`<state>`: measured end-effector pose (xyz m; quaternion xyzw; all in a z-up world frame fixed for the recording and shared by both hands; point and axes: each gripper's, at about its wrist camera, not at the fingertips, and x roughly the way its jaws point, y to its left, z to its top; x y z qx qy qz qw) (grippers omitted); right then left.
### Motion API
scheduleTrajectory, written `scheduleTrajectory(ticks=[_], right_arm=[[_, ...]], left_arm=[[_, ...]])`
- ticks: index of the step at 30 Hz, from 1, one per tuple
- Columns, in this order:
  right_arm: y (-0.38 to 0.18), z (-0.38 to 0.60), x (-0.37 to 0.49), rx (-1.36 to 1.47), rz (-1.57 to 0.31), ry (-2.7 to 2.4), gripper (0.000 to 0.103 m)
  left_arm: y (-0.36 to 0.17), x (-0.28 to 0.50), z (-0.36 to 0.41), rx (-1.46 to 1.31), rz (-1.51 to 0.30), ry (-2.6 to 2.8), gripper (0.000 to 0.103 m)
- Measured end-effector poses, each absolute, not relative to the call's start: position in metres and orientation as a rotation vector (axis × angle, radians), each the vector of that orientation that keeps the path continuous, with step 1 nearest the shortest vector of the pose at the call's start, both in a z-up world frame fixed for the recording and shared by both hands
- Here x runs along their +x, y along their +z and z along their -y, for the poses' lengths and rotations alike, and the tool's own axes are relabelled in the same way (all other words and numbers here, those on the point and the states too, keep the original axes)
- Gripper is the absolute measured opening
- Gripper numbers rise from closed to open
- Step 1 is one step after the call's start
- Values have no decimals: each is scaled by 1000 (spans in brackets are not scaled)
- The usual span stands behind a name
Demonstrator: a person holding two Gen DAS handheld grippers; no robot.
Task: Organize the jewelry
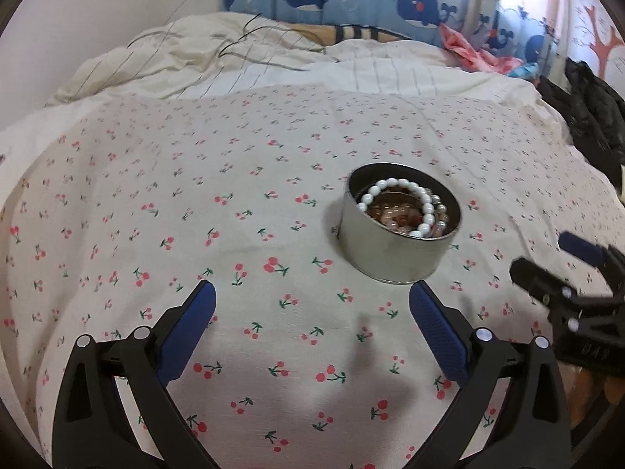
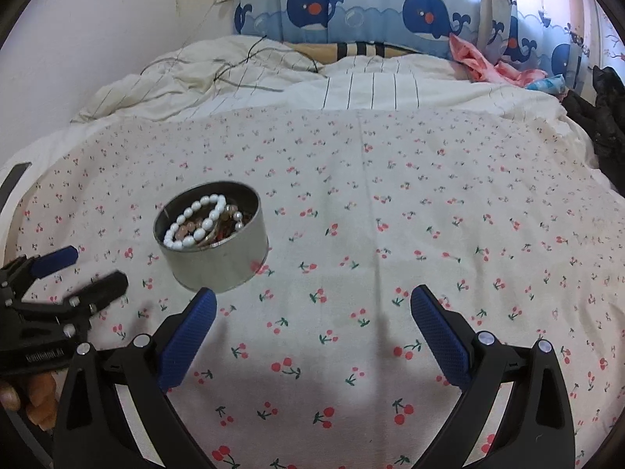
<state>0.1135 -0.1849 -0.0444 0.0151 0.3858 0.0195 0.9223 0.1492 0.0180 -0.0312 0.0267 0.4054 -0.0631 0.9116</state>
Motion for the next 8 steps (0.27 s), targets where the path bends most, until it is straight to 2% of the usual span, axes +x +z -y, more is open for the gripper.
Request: scheduleTrajectory(ticks=[8], right_arm=[[-42, 186, 116, 29, -799, 42, 95]], left_arm=[[-36, 154, -21, 42, -887, -113, 95]])
